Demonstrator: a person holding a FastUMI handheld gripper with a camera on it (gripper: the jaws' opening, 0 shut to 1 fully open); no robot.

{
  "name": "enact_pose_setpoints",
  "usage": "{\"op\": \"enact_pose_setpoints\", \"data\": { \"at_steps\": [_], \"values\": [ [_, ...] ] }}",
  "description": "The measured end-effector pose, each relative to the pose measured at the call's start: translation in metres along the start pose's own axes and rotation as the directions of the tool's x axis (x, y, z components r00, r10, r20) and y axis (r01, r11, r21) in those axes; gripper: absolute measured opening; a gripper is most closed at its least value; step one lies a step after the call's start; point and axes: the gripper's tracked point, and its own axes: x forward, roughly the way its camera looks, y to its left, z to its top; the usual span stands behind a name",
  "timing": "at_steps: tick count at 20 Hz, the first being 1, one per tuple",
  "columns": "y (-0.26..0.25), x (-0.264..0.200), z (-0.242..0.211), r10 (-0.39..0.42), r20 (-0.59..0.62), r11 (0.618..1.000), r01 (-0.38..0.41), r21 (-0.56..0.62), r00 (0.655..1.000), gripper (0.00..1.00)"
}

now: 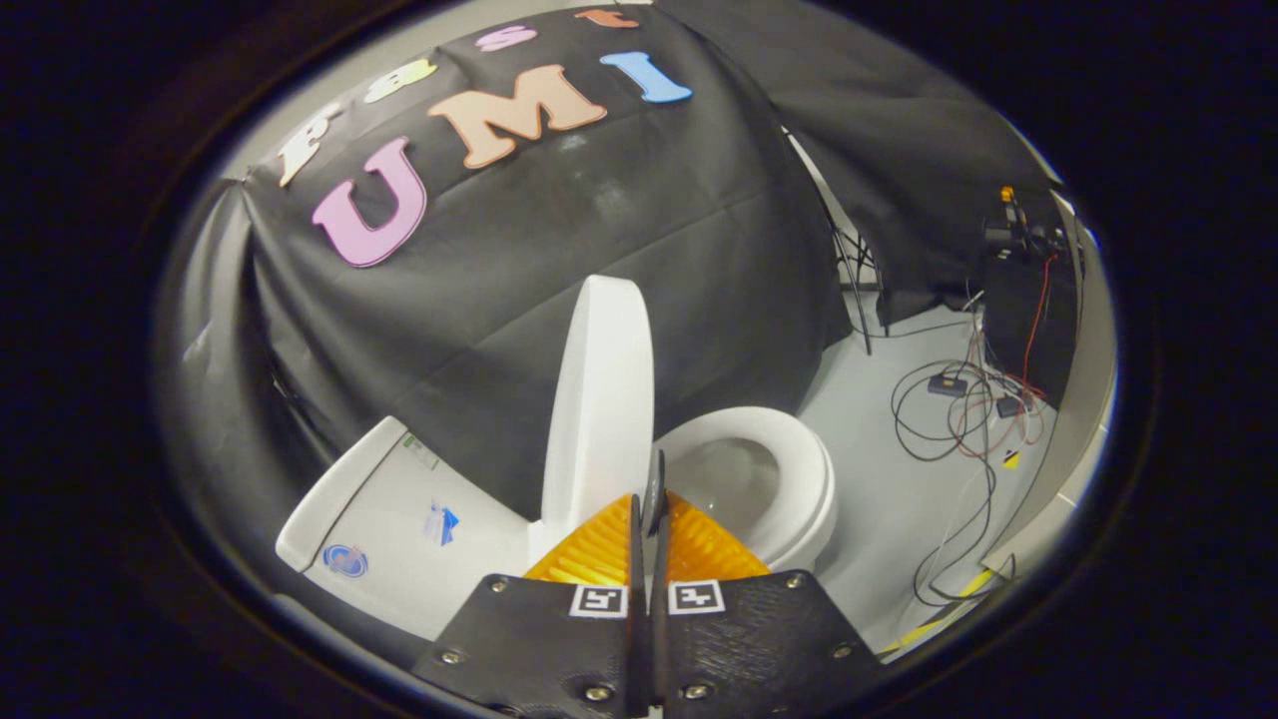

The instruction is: Open the toilet lid.

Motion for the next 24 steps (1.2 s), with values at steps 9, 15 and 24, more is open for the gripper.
{"op": "enact_pose_setpoints", "data": {
  "at_steps": [9,15,24],
  "values": [
    [0.034,-0.014,0.005,0.023,0.034,0.983,-0.016,-0.185,0.999,0.01],
    [0.052,-0.022,0.007,0.016,0.064,0.971,0.0,-0.24,0.998,0.01],
    [0.084,-0.031,0.003,0.026,0.095,0.963,0.0,-0.268,0.995,0.01]
  ]
}}
